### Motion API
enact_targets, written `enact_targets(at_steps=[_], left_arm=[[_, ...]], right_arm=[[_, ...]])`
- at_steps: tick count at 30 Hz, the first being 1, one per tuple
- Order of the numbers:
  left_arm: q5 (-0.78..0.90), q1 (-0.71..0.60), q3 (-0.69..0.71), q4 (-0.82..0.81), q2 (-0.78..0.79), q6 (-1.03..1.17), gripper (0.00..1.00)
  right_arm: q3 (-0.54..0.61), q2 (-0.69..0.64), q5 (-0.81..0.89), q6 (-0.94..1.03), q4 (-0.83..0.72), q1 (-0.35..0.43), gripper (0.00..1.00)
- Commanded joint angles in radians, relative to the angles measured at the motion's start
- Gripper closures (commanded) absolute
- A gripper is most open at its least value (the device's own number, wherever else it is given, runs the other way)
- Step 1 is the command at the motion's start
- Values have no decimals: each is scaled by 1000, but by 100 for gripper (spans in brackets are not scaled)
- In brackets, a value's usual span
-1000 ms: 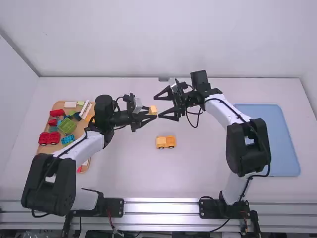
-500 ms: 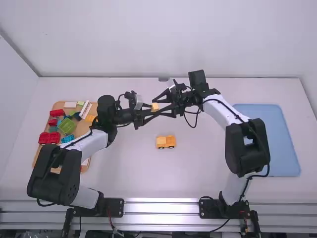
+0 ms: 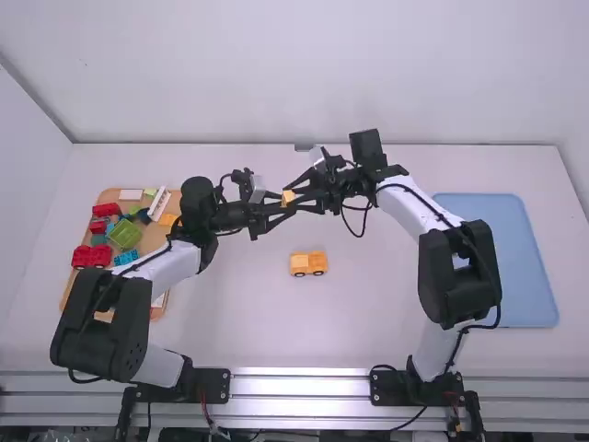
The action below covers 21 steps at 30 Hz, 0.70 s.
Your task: Assemble lego blocks to make yellow taxi
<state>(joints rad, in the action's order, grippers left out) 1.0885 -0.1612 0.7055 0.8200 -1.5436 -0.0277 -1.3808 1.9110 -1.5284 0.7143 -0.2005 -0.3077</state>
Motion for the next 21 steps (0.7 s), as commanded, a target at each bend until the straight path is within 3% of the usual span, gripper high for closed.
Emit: enact_targets(at_steps=[1,10,12,13,14,17,21], left_arm=[[-5,-5,-10,8,-3,-3,98],[-5,-5,-10,8,-3,-3,88],[-5,0,-10,6,-3,-3,50],[-9,0,-10,2,-3,-3,13],[-10,-2,-10,-1,-3,-3,1],[-72,3,-10,-57,-3,-14,1],[-343,2,-5,-288,-3,0,1]], right_arm=[[-26,2,2,-1,6,-21,66],[-26,2,11,0,23,-32,80],[-26,2,11,-13,36,-24,83],[-26,2,18,-34,49,-17,83],[-26,2,32,-56,67,-13,84],[-26,2,154,-181,135,3,86],[-26,-9,501,-334,119,25,89]])
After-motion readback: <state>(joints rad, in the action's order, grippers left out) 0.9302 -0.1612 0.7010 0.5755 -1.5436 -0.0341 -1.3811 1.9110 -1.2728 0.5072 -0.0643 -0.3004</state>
